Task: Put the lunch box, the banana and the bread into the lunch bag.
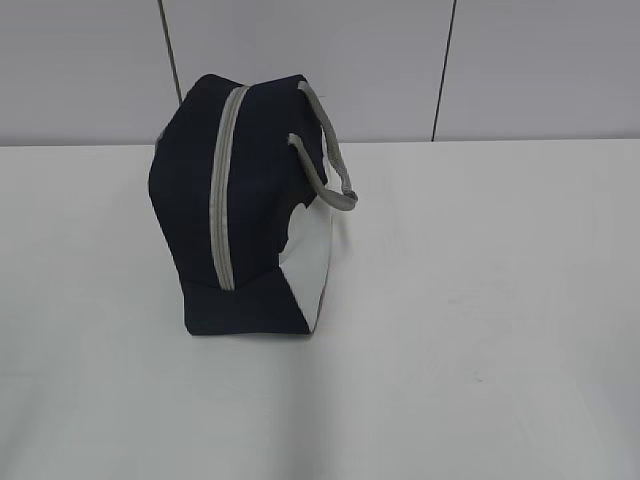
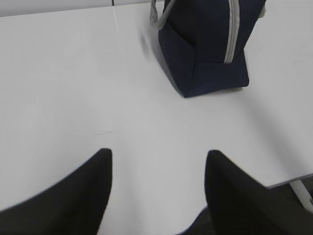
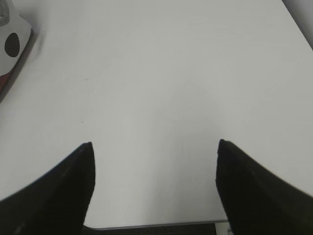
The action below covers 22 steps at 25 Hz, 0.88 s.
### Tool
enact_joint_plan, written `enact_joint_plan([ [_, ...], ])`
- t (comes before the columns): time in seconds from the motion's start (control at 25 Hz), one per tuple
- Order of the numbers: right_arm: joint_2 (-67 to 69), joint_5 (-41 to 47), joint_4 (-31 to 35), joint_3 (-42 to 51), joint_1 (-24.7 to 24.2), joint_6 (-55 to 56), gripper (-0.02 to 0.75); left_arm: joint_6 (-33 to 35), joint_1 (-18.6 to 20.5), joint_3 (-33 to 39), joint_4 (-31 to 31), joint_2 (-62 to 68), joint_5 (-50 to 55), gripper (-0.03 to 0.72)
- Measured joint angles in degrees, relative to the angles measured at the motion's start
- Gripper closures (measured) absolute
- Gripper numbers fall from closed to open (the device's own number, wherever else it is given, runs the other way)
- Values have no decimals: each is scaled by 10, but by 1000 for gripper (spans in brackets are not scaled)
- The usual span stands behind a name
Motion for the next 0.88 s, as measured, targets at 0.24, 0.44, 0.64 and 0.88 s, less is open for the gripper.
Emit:
enact_joint_plan([
  [0.24,0,0,0,0,0,0,167,-6,0,0,18,0,0,265],
  [0.44,0,0,0,0,0,0,168,-97,0,0,111,0,0,265],
  [0.64,0,0,0,0,0,0,168,-129,0,1,138,0,-1,265],
  [0.88,0,0,0,0,0,0,168,-131,0,1,138,0,-1,265],
])
